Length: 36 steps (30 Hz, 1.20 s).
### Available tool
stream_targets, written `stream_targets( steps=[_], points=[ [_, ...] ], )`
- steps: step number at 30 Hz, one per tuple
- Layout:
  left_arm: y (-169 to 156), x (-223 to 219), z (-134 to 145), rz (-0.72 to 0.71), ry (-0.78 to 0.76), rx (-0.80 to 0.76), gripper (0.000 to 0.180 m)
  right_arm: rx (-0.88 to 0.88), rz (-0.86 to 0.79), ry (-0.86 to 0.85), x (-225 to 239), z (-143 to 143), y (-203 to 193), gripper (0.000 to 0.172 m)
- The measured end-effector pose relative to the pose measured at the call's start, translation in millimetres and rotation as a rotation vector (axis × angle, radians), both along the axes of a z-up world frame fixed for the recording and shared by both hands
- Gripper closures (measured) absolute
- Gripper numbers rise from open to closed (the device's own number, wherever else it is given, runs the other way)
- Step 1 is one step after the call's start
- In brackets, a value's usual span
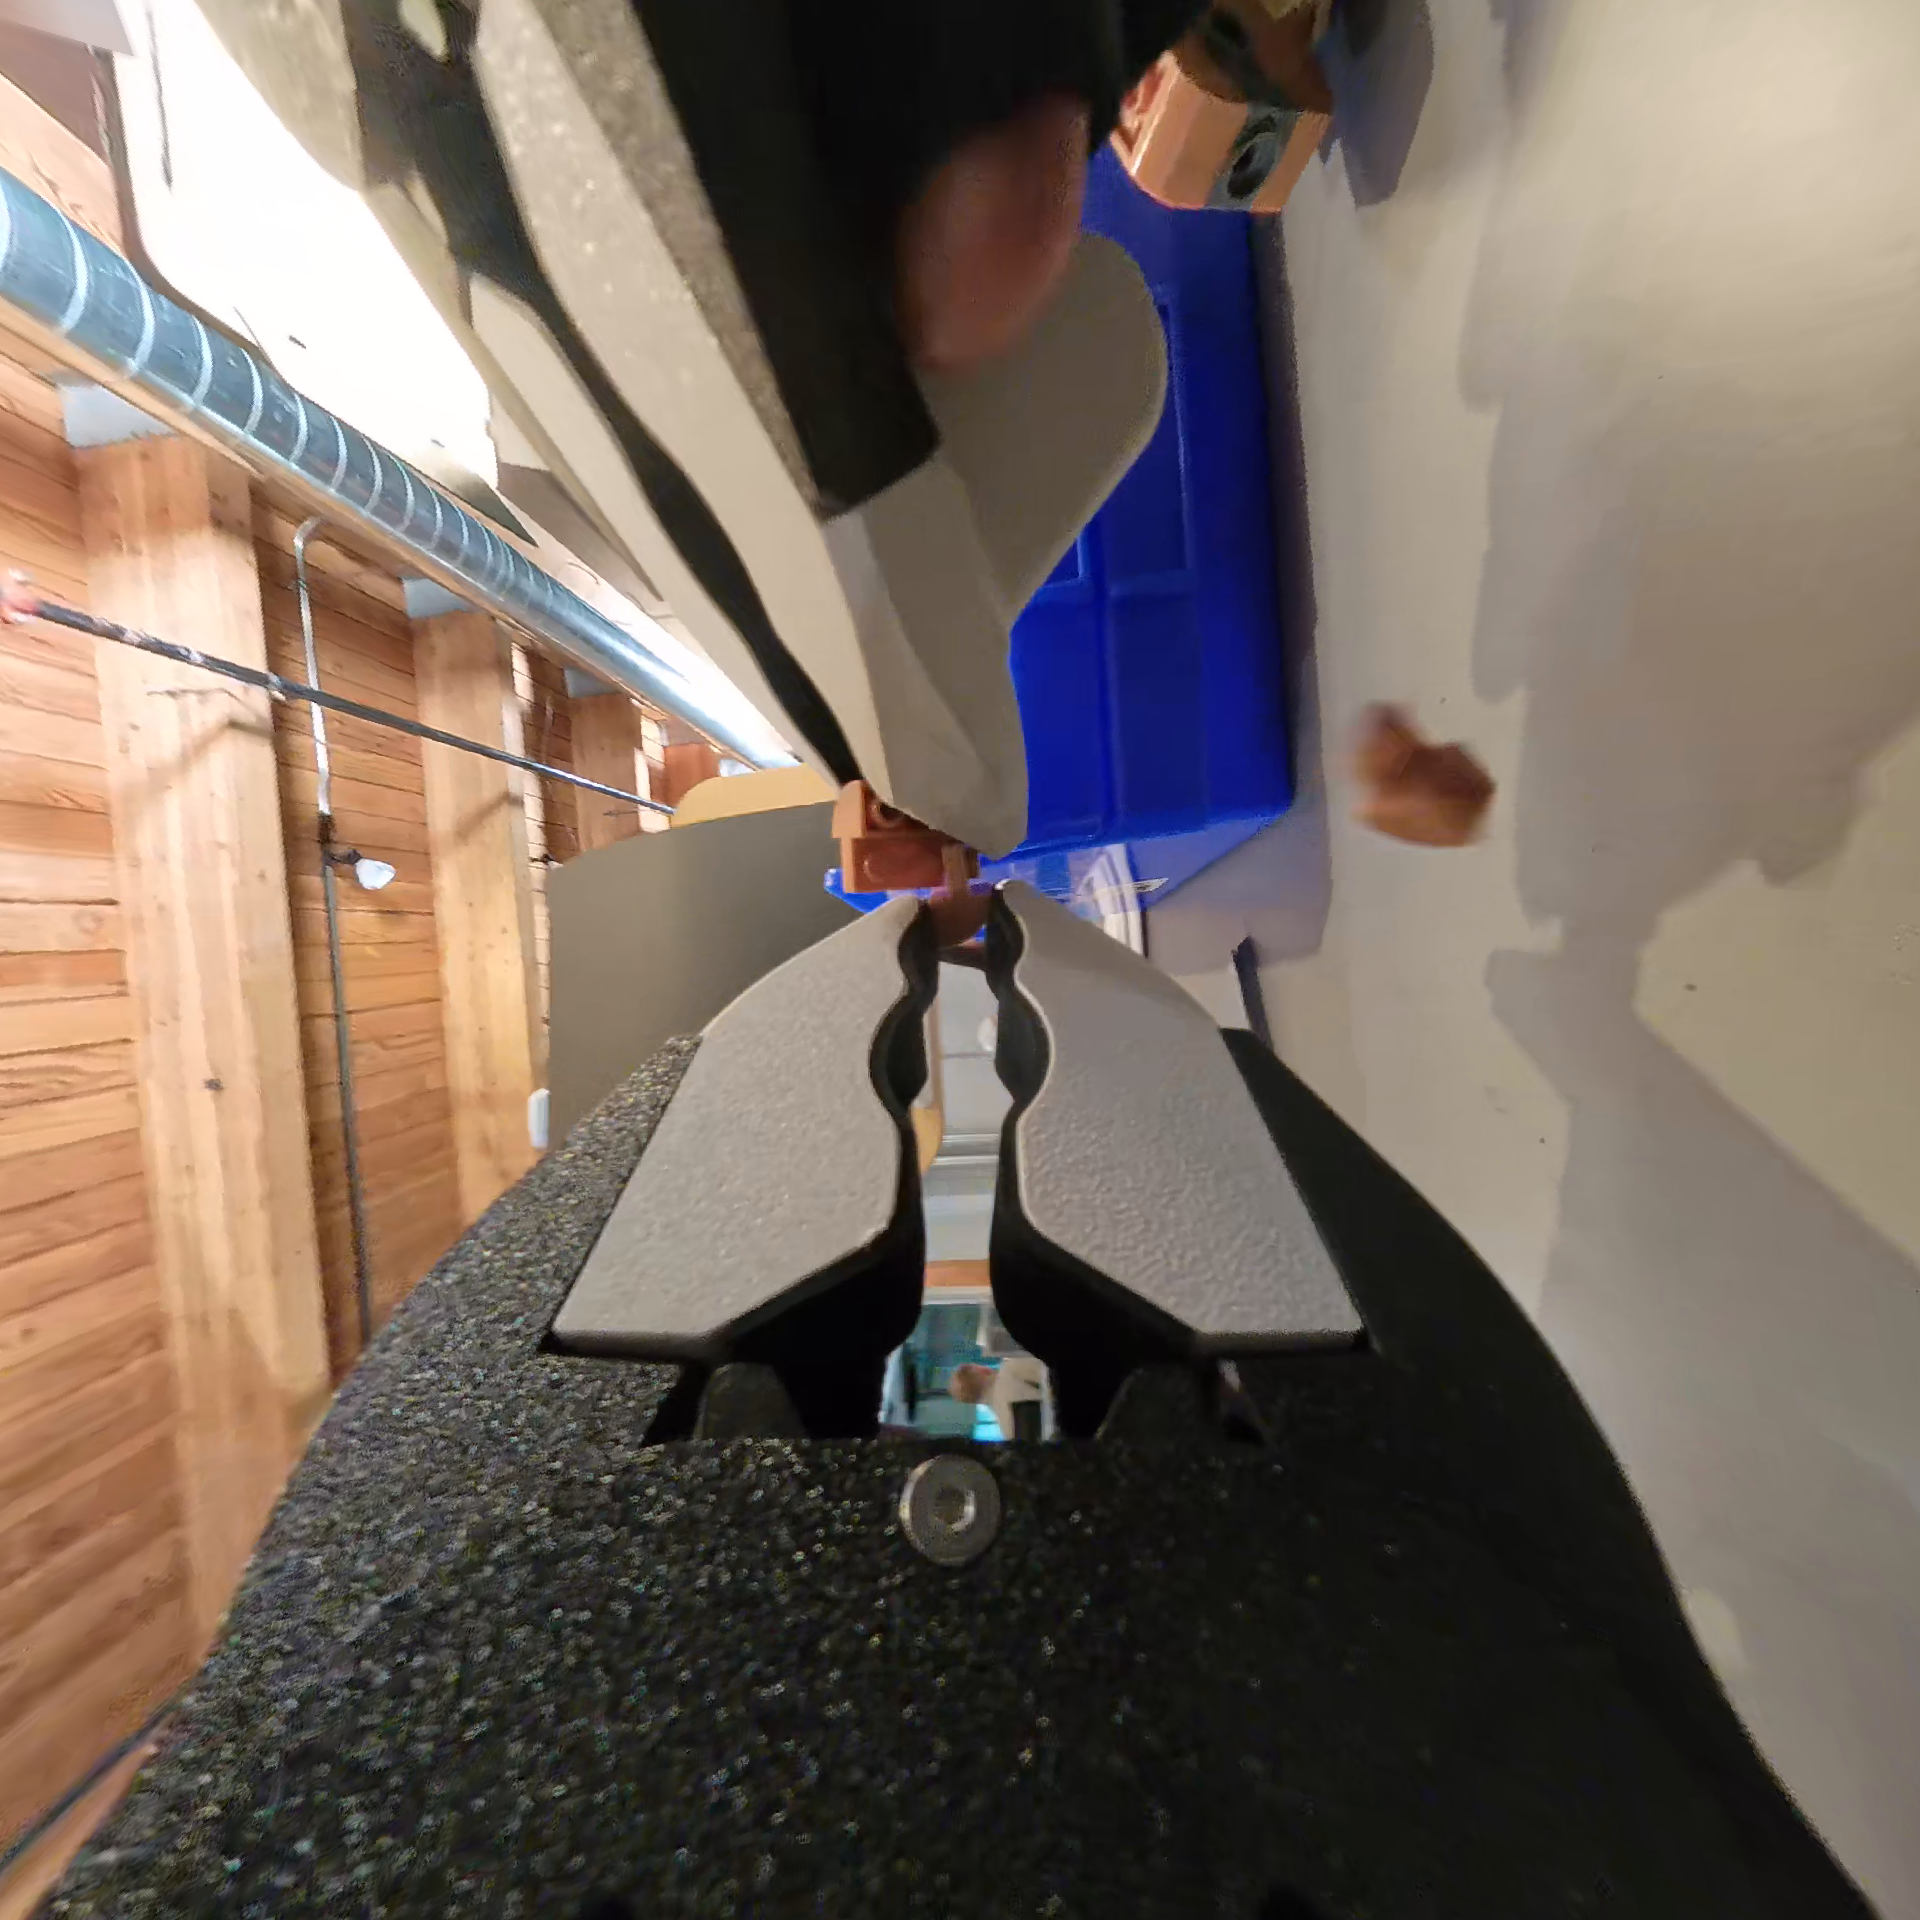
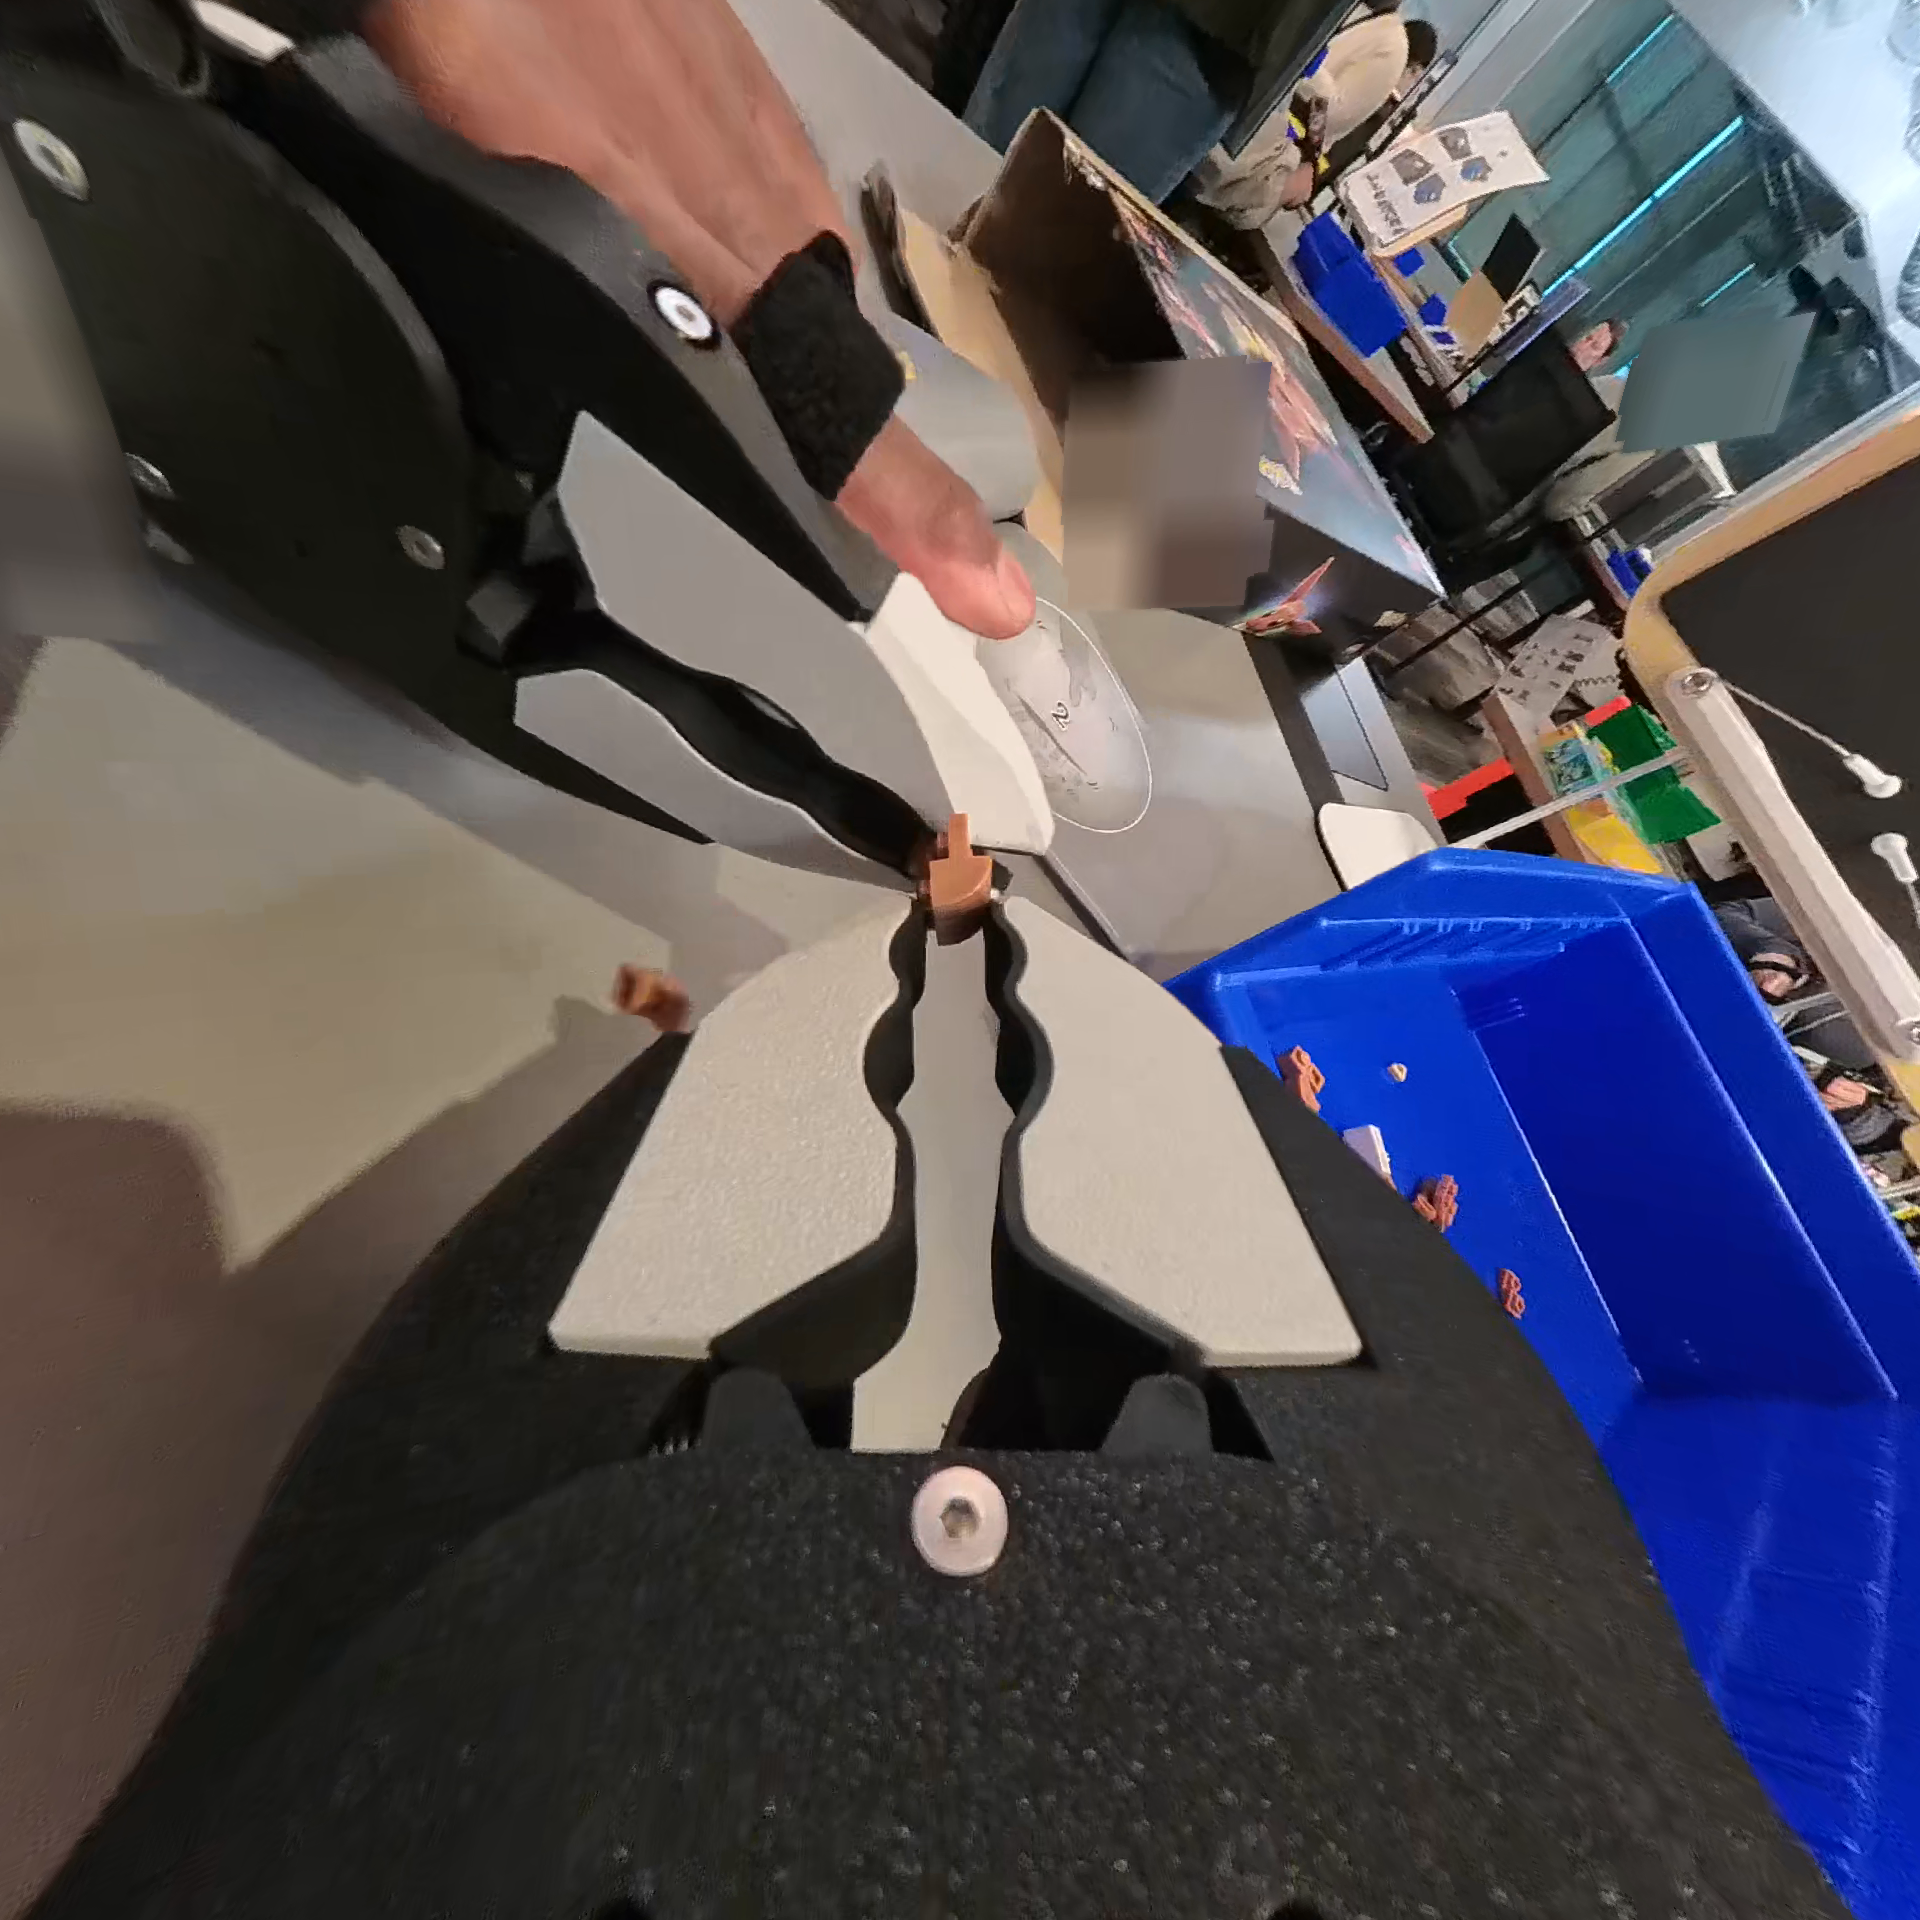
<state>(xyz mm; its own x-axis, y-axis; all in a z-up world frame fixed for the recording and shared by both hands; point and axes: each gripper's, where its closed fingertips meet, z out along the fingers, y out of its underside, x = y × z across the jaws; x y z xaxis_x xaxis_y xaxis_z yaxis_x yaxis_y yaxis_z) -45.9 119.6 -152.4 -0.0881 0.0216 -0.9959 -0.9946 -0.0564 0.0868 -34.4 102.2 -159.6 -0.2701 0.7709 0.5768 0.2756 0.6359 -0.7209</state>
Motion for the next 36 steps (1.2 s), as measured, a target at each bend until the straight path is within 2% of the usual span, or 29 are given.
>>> stream_targets(
  steps=[7, 11, 15, 18, 21, 23, 25, 29, 32, 36],
  points=[
    [6.6, -8.9, -19.5, 0.039, -0.177, -0.134, 0.171, 0.051, -0.087, -0.048, -1.8, -14.6, 19.8, 0.161],
    [6.4, -10.3, -23.6, 0.029, -0.293, -0.184, 0.171, -0.005, -0.088, -0.054, -0.5, -12.4, 22.6, 0.161],
    [6.8, -7.3, -31.3, 0.019, -0.402, -0.251, 0.171, 0.022, -0.127, -0.021, 0.3, -0.3, 36.5, 0.161],
    [7.8, -4.9, -36.4, 0.021, -0.403, -0.273, 0.171, 0.034, -0.224, 0.038, -2.4, 22.7, 65.7, 0.161],
    [8.8, -1.9, -42.6, 0.024, -0.394, -0.294, 0.171, 0.080, -0.493, 0.068, -2.1, 46.2, 130.1, 0.160],
    [9.1, -2.1, -45.8, 0.028, -0.402, -0.307, 0.171, 0.040, -0.608, 0.027, 2.6, 48.2, 160.3, 0.148],
    [8.9, -4.1, -46.0, 0.033, -0.428, -0.311, 0.171, -0.051, -0.635, -0.010, 9.6, 45.2, 169.8, 0.138],
    [9.1, -5.4, -29.7, 0.008, -0.538, -0.277, 0.171, -0.084, -0.565, -0.023, 37.7, 49.8, 153.7, 0.132],
    [16.3, -1.3, -3.5, -0.027, -0.590, -0.226, 0.171, -0.189, -0.332, -0.114, 56.5, 36.1, 93.3, 0.135],
    [50.5, 6.4, 39.3, -0.043, -0.583, -0.206, 0.171, -0.255, -0.058, -0.322, 76.8, -13.8, 10.4, 0.135]
  ],
)
